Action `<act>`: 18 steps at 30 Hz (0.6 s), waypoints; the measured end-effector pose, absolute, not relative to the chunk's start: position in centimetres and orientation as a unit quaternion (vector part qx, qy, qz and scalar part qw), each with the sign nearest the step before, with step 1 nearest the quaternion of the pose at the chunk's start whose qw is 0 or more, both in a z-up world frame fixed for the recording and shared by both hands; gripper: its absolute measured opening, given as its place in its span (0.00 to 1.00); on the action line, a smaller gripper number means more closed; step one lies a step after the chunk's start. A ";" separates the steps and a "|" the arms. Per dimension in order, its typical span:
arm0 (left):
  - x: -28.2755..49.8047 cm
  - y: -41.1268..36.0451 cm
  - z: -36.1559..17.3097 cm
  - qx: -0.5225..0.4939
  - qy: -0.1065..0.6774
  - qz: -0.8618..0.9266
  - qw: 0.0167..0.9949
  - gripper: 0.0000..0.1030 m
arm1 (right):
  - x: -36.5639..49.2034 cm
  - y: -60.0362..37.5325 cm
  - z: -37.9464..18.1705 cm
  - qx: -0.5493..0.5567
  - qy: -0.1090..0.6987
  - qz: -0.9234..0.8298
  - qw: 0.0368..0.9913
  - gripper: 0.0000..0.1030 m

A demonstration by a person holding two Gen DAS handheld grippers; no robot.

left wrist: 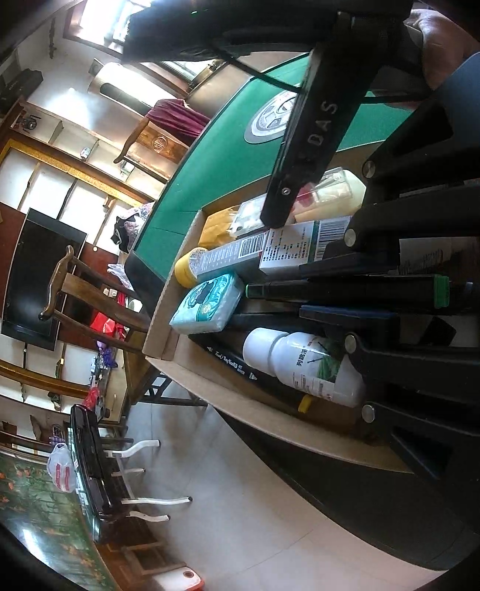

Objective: Organize objects
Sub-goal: 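Lower the marker and candle package into the tray and open both tools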

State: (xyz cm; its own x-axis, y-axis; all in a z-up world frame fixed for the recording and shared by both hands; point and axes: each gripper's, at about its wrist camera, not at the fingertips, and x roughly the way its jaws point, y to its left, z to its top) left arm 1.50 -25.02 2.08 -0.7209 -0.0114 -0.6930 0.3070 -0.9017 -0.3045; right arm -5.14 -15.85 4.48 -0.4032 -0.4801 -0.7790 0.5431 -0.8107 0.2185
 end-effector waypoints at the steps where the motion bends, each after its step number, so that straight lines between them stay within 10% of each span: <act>1: 1.5 -25.0 2.0 0.363 0.202 -0.905 0.089 0.12 | -5.2 -16.1 4.5 0.453 0.038 -0.837 0.305 0.24; 18: 1.9 -24.5 2.0 0.361 0.185 -0.909 0.098 0.12 | -5.2 -17.6 4.8 0.448 0.069 -0.835 0.311 0.26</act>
State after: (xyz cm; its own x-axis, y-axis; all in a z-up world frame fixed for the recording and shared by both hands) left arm 1.88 -24.54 2.04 -0.7203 -0.0448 -0.6922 0.3111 -0.9127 -0.2647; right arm -5.16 -17.63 4.76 -0.4053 -0.4581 -0.7911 0.5819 -0.7967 0.1632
